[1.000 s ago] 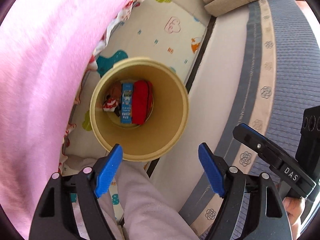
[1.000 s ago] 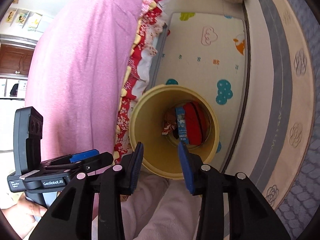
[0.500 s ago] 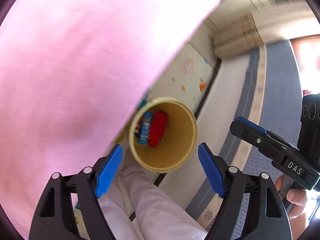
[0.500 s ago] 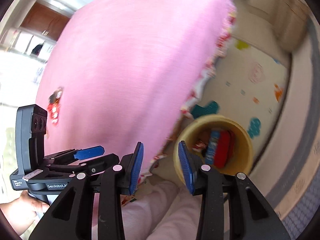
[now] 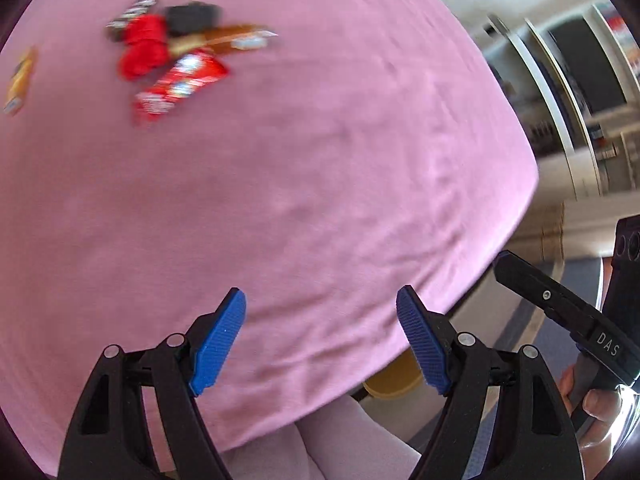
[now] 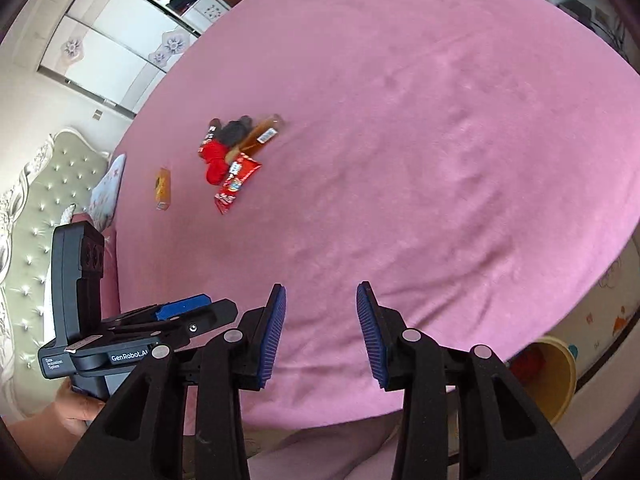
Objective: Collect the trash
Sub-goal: 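Move both tools back over the remaining items on the bed, then grasp the red sock with the left tool while the right tool grasps the dark grey sock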
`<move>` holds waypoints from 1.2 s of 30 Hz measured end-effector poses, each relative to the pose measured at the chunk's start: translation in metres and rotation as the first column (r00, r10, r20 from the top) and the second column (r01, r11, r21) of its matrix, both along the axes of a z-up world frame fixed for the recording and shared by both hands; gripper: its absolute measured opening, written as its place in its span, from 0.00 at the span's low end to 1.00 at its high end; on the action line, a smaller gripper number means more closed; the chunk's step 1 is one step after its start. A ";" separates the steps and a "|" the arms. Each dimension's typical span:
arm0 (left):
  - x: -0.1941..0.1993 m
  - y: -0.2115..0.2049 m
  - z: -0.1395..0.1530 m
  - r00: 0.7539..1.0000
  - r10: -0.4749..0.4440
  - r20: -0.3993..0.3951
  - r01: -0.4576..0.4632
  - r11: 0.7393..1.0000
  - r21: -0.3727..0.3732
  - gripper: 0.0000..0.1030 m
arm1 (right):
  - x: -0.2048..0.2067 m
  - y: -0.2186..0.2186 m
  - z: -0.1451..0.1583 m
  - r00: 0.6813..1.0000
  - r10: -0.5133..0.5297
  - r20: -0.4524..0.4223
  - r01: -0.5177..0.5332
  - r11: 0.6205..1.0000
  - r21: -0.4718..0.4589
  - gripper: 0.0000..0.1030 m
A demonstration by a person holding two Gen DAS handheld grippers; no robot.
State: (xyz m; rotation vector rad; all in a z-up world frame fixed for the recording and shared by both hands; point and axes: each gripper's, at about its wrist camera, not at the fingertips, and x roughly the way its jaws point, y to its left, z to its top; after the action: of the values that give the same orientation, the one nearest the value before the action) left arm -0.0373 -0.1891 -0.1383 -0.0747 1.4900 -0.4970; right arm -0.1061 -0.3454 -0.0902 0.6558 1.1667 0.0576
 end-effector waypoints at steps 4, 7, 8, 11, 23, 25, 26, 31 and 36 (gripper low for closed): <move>0.032 0.047 0.003 0.994 0.103 0.024 -0.103 0.995 -0.001 0.75 | 0.049 0.033 0.005 0.996 0.090 0.021 -0.089 0.996 -0.024 0.36; 0.064 0.075 0.006 0.984 0.170 0.043 -0.170 0.985 -0.007 0.75 | 0.080 0.046 0.005 0.991 0.128 0.028 -0.127 0.992 -0.021 0.36; 0.071 0.079 0.007 0.981 0.186 0.049 -0.186 0.983 -0.010 0.75 | 0.089 0.050 0.006 0.989 0.143 0.032 -0.142 0.990 -0.025 0.36; 0.096 0.087 0.007 0.972 0.228 0.061 -0.227 0.974 -0.020 0.75 | 0.118 0.060 0.006 0.982 0.187 0.037 -0.186 0.982 -0.041 0.36; 0.202 0.089 -0.029 0.948 0.318 0.037 -0.318 0.948 0.004 0.75 | 0.227 0.066 -0.027 0.963 0.269 0.011 -0.268 0.963 -0.019 0.36; 0.220 0.089 -0.044 0.941 0.338 0.011 -0.338 0.941 0.013 0.75 | 0.242 0.064 -0.034 0.962 0.273 0.004 -0.273 0.962 -0.014 0.36; 0.226 0.088 -0.050 0.940 0.341 0.002 -0.341 0.940 0.016 0.75 | 0.250 0.063 -0.038 0.962 0.274 0.000 -0.274 0.962 -0.013 0.36; 0.263 0.080 -0.079 0.944 0.330 -0.026 -0.328 0.942 0.065 0.73 | 0.281 0.061 -0.054 0.961 0.277 -0.014 -0.277 0.961 -0.007 0.36; 0.284 0.076 -0.104 0.942 0.330 -0.063 -0.322 0.941 0.103 0.41 | 0.305 0.062 -0.067 0.960 0.281 -0.023 -0.281 0.960 -0.012 0.40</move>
State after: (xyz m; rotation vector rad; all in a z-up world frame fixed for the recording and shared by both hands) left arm 0.2467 -0.1132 -0.2428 -0.2680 1.5389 -0.1581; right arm 0.1992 -0.2834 -0.1569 0.4741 1.2734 0.2828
